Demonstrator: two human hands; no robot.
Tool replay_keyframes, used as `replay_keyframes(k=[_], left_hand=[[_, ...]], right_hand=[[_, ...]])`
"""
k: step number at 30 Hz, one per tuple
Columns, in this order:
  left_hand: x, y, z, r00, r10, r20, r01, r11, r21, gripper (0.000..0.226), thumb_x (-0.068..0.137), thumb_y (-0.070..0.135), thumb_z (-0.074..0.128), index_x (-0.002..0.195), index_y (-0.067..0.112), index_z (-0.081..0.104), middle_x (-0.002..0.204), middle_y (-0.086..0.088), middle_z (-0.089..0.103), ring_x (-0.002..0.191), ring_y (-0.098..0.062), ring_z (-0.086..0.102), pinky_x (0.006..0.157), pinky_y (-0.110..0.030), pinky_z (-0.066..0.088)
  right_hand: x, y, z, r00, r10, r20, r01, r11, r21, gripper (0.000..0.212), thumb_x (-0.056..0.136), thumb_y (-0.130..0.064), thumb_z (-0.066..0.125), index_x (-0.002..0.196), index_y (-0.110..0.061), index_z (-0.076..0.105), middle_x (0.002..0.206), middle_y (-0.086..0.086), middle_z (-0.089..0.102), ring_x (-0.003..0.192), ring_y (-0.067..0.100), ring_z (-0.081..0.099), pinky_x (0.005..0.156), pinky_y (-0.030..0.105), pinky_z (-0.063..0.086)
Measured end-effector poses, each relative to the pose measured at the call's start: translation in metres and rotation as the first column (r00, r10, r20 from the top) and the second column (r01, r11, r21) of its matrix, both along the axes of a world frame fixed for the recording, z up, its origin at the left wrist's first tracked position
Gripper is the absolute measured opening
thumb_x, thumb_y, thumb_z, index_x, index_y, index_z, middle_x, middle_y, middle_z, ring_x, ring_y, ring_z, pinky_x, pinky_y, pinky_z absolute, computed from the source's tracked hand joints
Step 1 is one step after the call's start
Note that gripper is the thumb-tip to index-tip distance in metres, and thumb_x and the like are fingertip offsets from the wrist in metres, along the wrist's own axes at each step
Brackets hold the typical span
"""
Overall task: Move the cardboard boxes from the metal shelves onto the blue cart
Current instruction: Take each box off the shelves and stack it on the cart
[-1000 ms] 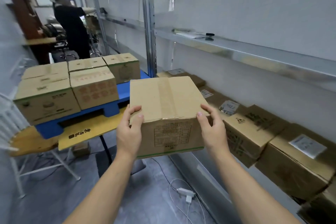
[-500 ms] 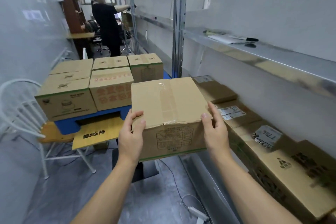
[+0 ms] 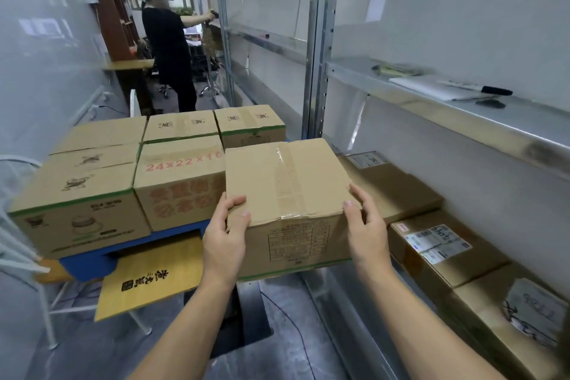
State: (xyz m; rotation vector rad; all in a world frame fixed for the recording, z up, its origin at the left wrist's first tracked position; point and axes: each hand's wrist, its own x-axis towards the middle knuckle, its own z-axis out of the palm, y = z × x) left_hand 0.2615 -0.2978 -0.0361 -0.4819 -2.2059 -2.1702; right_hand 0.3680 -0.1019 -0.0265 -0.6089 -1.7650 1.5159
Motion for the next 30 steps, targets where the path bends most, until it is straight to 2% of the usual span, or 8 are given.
replay_keyframes(k=[6,11,16,19,21,24,27,30], left_hand=[[-0.064,0.018,-0.002,0.999,-0.031,-0.017,0.031,0.999,-0.008,0.026,0.081,0.043,0.056,0.105,0.049,0.065,0.145,0.008,0.051,0.136,-0.011,0.044,0.111,-0.046,0.040],[-0.101,0.029,-0.003,0.999,-0.044,-0.012,0.044,0.999,-0.020,0.027,0.080,0.043,0.057,0.105,0.047,0.064,0.136,0.008,0.058,0.123,-0.015,0.056,0.100,-0.049,0.050],[-0.131,0.043,-0.010,0.999,-0.039,-0.001,0.038,0.993,-0.109,0.032,0.076,0.051,0.057,0.108,0.051,0.059,0.133,0.010,0.058,0.116,-0.016,0.058,0.096,-0.049,0.051],[-0.146,0.052,-0.013,0.998,-0.018,-0.061,0.003,0.969,-0.247,0.043,0.079,0.055,0.056,0.121,0.048,0.050,0.140,0.007,0.049,0.129,-0.019,0.046,0.105,-0.051,0.044],[-0.156,0.058,-0.014,0.992,-0.009,-0.128,-0.040,0.924,-0.379,0.059,0.082,0.058,0.051,0.137,0.040,0.044,0.146,0.005,0.042,0.141,-0.018,0.029,0.112,-0.054,0.033],[-0.171,0.064,-0.015,0.971,-0.022,-0.236,-0.122,0.807,-0.578,0.076,0.080,0.071,0.035,0.146,0.034,0.038,0.156,0.006,0.034,0.148,-0.013,0.012,0.116,-0.052,0.016],[-0.187,0.067,-0.017,0.952,-0.046,-0.303,-0.187,0.696,-0.693,0.077,0.083,0.074,0.027,0.150,0.036,0.033,0.161,0.005,0.028,0.149,-0.013,0.006,0.118,-0.050,0.009],[-0.201,0.070,-0.018,0.939,-0.063,-0.337,-0.238,0.589,-0.773,0.077,0.086,0.075,0.021,0.152,0.037,0.027,0.163,0.003,0.020,0.151,-0.013,-0.001,0.120,-0.048,0.002]], right_hand=[[-0.062,0.018,-0.007,0.999,-0.044,0.005,0.044,0.999,0.007,0.027,0.099,-0.035,0.053,0.120,-0.050,0.059,0.129,-0.021,0.061,0.122,0.002,0.053,0.105,0.034,0.043],[-0.095,0.032,-0.016,0.999,-0.020,0.034,0.020,1.000,0.007,0.031,0.101,-0.030,0.052,0.130,-0.040,0.057,0.133,-0.017,0.059,0.125,0.000,0.051,0.109,0.034,0.042],[-0.128,0.053,-0.023,0.998,-0.019,0.055,0.019,1.000,0.007,0.031,0.101,-0.022,0.053,0.129,-0.033,0.060,0.128,-0.017,0.061,0.120,-0.004,0.052,0.105,0.027,0.041],[-0.154,0.066,-0.028,0.999,-0.031,0.044,0.032,0.999,-0.018,0.029,0.099,-0.020,0.054,0.124,-0.033,0.063,0.125,-0.015,0.064,0.120,0.003,0.056,0.104,0.027,0.043],[-0.169,0.076,-0.031,0.998,-0.037,0.053,0.039,0.999,-0.034,0.029,0.098,-0.020,0.054,0.124,-0.030,0.064,0.125,-0.014,0.064,0.120,0.006,0.056,0.102,0.028,0.044],[-0.188,0.089,-0.032,0.998,-0.002,0.056,0.006,0.998,-0.060,0.030,0.097,-0.021,0.054,0.123,-0.030,0.065,0.123,-0.017,0.065,0.118,0.004,0.056,0.096,0.024,0.044],[-0.206,0.099,-0.033,0.996,0.036,0.081,-0.032,0.998,-0.059,0.029,0.098,-0.021,0.054,0.123,-0.032,0.065,0.120,-0.019,0.064,0.113,-0.004,0.054,0.086,0.016,0.042],[-0.228,0.107,-0.037,0.994,0.076,0.084,-0.069,0.994,-0.080,0.029,0.098,-0.022,0.054,0.124,-0.031,0.064,0.121,-0.018,0.064,0.113,-0.001,0.055,0.088,0.021,0.044]])
